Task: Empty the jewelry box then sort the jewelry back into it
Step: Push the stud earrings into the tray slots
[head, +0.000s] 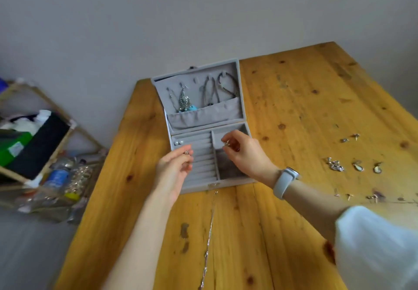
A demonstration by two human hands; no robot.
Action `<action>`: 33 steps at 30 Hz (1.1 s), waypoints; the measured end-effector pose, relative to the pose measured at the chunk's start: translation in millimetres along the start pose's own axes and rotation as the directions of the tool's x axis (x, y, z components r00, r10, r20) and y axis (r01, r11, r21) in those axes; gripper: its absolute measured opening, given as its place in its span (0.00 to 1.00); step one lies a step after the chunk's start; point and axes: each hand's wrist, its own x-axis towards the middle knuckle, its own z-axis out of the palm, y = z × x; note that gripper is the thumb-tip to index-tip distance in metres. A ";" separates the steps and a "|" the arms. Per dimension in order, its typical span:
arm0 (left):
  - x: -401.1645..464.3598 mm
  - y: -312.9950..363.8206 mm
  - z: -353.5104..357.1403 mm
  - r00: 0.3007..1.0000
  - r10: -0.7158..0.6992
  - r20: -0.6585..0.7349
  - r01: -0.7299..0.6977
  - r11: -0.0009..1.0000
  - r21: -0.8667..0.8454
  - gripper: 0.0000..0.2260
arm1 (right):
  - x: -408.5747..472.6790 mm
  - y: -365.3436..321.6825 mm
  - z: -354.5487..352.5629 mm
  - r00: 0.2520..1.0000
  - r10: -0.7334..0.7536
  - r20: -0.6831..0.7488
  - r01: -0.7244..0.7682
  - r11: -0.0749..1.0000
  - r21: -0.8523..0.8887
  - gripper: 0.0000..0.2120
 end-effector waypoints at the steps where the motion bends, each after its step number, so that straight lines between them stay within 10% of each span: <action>1: 2.5 3.1 -7.3 1.000 0.010 -0.001 -0.010 1.000 -0.006 0.12 | 2.3 -0.5 8.1 1.000 0.006 -0.006 -0.006 1.000 0.004 0.08; 7: 24.9 2.8 -17.3 0.961 0.274 0.026 -0.264 0.888 0.377 0.11 | 5.0 4.9 22.4 0.998 0.053 -0.043 -0.051 0.998 0.028 0.08; 17: 53.5 -9.8 4.2 0.759 0.601 0.250 -0.507 0.305 0.806 0.06 | 2.6 6.8 20.6 0.998 0.044 -0.047 -0.041 0.997 0.060 0.08; 33: 63.2 -21.5 14.5 0.693 0.682 0.232 -0.416 0.116 0.902 0.07 | 0.1 7.1 20.3 0.999 0.022 -0.044 -0.020 0.999 0.049 0.09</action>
